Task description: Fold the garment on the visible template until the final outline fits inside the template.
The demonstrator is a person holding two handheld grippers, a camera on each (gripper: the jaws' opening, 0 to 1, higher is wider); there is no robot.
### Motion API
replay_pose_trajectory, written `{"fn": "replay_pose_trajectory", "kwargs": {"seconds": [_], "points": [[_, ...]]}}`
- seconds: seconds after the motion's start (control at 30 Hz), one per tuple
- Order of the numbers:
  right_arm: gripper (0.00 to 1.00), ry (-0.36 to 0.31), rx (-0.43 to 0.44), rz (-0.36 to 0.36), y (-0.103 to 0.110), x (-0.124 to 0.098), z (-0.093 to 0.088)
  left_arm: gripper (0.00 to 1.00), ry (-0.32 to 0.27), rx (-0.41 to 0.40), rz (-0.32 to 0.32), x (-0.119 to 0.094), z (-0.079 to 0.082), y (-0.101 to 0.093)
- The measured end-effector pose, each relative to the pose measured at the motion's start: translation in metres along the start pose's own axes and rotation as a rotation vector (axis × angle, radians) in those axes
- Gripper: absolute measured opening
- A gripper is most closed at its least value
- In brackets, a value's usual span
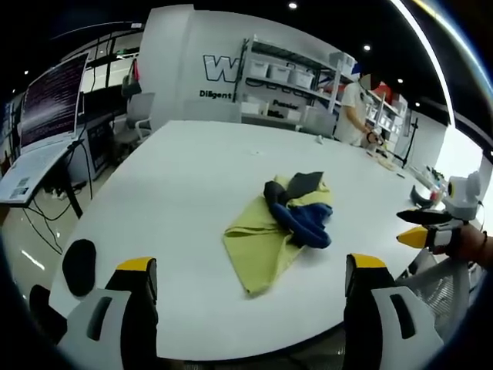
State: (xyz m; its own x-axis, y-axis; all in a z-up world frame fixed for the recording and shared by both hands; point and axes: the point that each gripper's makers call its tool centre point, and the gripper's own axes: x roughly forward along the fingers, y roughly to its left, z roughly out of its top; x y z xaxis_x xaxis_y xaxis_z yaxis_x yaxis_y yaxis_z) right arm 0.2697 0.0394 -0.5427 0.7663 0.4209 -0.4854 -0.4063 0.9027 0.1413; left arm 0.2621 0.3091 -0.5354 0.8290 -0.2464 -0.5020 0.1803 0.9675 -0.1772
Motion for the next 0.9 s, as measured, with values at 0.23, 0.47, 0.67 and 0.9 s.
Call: {"fn": "replay_pose_trajectory", "kwargs": {"seconds": [0.23,0.47,0.67,0.9], "points": [[0.92,0.000,0.004,-0.003,0.000,0.000,0.000,0.99,-0.062,-0.017,-0.006,-0.003,0.010,-0.002],[0.93,-0.004,0.004,0.000,0.001,-0.002,-0.001,0.99,-0.031,-0.004,-0.010,-0.002,0.004,-0.005],[0.92,0.002,0.006,0.000,0.001,-0.002,-0.003,0.98,-0.021,-0.017,-0.004,-0.004,0.001,-0.004],[0.91,0.005,0.003,-0.001,0.000,-0.005,-0.004,0.97,-0.007,-0.007,-0.007,-0.003,-0.004,-0.007]]}}
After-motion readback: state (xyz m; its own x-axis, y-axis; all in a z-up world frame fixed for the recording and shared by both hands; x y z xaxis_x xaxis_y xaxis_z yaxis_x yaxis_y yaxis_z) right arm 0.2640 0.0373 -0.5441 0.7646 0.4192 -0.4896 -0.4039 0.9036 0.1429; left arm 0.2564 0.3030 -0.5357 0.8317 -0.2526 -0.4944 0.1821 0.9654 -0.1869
